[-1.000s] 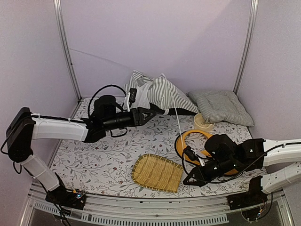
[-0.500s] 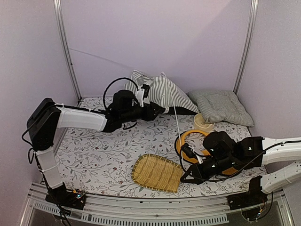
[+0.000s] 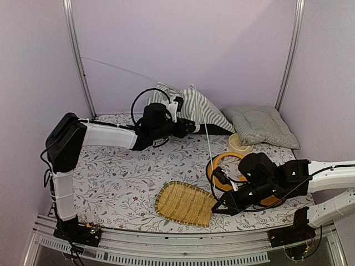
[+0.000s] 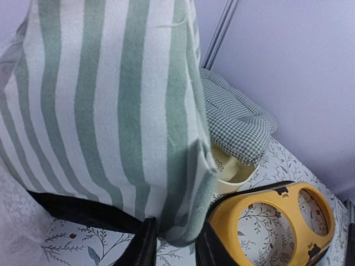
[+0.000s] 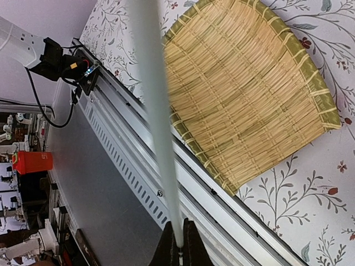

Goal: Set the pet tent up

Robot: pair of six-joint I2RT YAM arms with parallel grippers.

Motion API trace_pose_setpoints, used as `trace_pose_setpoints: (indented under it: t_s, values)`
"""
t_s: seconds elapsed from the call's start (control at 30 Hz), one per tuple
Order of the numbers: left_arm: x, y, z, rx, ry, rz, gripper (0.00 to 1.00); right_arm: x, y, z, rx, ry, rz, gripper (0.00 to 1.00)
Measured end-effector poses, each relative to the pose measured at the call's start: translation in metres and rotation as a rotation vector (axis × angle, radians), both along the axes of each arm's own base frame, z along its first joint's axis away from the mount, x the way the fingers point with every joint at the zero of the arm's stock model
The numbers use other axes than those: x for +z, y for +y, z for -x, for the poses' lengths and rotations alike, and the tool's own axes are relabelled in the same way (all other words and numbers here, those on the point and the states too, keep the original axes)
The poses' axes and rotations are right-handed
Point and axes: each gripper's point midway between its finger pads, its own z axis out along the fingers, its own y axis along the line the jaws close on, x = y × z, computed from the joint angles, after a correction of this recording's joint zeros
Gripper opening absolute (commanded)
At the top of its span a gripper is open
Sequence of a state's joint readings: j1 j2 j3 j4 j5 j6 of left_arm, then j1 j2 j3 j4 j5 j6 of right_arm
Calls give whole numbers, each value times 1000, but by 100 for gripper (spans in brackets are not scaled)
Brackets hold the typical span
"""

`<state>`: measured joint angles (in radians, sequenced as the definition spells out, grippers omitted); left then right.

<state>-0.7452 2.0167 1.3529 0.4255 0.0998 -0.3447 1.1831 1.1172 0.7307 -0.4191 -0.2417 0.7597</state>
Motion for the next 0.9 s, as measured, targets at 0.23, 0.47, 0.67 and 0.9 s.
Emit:
trace_pose_setpoints:
  t_s: [0.23, 0.47, 0.67, 0.9]
  values:
    - [-8, 8, 1, 28, -10, -19, 0, 7, 6, -3, 2, -4, -16, 0]
    - [8, 31, 41, 42, -70, -53, 0, 2, 25, -1, 51, 21, -45, 0]
    - [16, 36, 97, 23, -123, -83, 0, 6, 48, 1, 98, 42, -97, 0]
    - [-3, 66, 122, 84, -116, -123, 0, 23, 70, -1, 141, 43, -178, 0]
